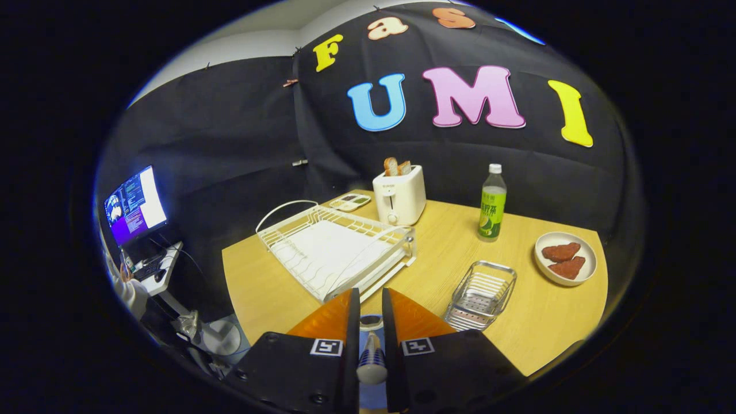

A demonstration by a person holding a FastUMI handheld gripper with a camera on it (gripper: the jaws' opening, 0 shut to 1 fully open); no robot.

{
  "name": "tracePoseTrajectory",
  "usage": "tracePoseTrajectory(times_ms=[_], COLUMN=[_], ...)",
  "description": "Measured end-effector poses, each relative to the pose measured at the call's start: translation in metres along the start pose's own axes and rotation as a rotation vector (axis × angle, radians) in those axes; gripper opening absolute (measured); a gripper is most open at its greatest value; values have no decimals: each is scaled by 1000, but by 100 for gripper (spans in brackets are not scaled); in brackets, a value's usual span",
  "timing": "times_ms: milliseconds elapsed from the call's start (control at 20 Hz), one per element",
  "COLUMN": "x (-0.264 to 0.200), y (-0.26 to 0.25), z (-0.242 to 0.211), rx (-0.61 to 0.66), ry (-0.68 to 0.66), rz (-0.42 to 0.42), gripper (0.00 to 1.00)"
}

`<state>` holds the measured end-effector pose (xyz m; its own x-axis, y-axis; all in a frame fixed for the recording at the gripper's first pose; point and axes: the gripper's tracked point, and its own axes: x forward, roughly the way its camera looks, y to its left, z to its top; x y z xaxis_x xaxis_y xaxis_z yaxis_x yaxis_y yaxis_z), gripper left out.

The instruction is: Take the plate from the dish rack, then take the spoon from the basket and place it into the plate.

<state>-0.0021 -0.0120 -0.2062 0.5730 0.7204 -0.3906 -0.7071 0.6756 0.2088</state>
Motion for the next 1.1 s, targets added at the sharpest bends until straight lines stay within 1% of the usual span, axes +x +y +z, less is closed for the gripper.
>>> tracePoseTrajectory(times_ms=[200, 450, 750, 900, 950, 1050, 1100], x=[12, 8, 8, 10, 9, 8, 6], y=[2, -9, -9, -11, -15, -19, -17], z=[-33, -66, -75, -75, -74, -67, -62], rx=[-15, 21, 9, 36, 50, 95, 119], ry=[65, 153, 172, 178, 179, 175, 170], rz=[5, -5, -15, -28, -44, -70, -71], gripper=[22, 23, 23, 23, 25, 51, 69])
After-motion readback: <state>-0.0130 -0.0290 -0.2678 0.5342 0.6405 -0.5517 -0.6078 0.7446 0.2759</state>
